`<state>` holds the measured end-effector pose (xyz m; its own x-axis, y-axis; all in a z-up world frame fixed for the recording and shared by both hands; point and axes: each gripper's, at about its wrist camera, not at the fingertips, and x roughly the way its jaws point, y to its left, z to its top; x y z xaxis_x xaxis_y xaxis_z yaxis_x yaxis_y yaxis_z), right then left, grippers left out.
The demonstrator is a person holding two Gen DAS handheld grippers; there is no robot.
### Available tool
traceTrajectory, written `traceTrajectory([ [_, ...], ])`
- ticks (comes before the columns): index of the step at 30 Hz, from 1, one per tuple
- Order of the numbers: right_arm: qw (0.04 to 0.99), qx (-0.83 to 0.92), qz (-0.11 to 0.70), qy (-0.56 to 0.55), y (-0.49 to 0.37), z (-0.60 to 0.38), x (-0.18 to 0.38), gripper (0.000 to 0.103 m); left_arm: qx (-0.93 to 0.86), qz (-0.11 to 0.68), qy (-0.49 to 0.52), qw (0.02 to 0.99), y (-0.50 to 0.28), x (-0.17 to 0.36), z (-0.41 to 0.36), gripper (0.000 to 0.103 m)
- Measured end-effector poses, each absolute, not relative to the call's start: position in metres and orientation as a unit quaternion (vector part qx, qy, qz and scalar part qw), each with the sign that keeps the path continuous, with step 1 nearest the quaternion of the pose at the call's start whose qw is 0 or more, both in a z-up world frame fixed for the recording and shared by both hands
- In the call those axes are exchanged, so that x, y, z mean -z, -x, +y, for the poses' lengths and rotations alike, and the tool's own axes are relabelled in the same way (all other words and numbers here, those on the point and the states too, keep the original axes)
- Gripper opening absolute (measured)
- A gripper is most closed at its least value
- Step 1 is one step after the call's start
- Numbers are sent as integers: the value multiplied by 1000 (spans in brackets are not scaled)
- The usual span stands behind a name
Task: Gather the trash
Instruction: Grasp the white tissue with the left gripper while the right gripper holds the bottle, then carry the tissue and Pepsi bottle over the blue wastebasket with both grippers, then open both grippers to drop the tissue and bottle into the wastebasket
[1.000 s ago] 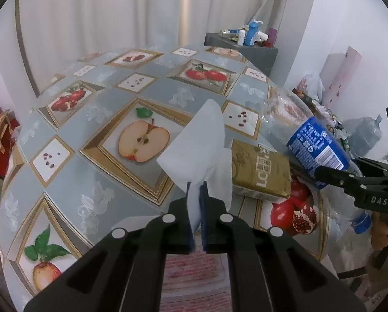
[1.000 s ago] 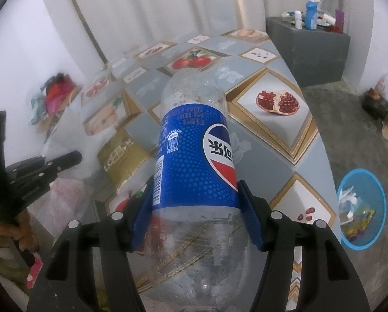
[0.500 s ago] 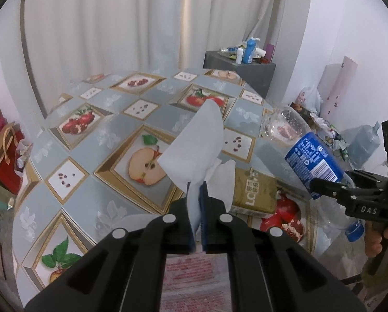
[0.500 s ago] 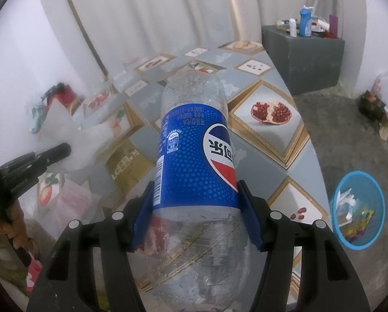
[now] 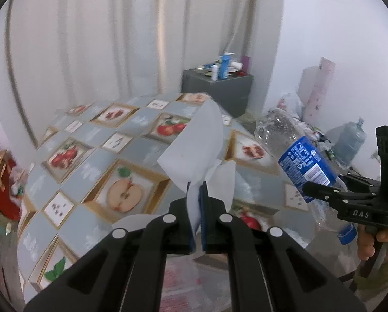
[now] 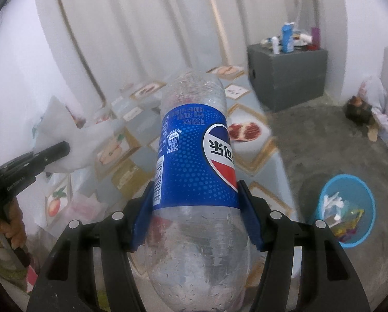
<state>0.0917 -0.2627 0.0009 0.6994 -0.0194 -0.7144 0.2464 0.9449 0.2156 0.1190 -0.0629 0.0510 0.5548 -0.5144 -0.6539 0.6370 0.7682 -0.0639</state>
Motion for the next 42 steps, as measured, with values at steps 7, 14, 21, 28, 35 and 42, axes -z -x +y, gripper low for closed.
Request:
traceTrajectory([
  [7, 907, 136, 358, -176, -52, -306, -4, 58, 397, 334, -109, 848, -110, -62, -128, 4],
  [14, 878, 243, 348, -222, 4, -371, 9, 58, 494, 342, -147, 786, -101, -62, -239, 4],
  [21, 829, 325, 364, -275, 40, -429, 43, 58, 567, 391, -191, 700, -93, -30, -369, 4],
  [28, 775, 326, 379, -387, 37, -489, 113, 58, 548, 476, -252, 640, -94, 58, -485, 4],
  [35, 747, 348, 377, -422, 18, -554, 163, 60, 530, 474, -310, 631, -83, 111, -560, 23],
  [42, 732, 386, 357, -433, 19, -584, 179, 70, 528, 459, -303, 647, -84, 123, -586, 62],
])
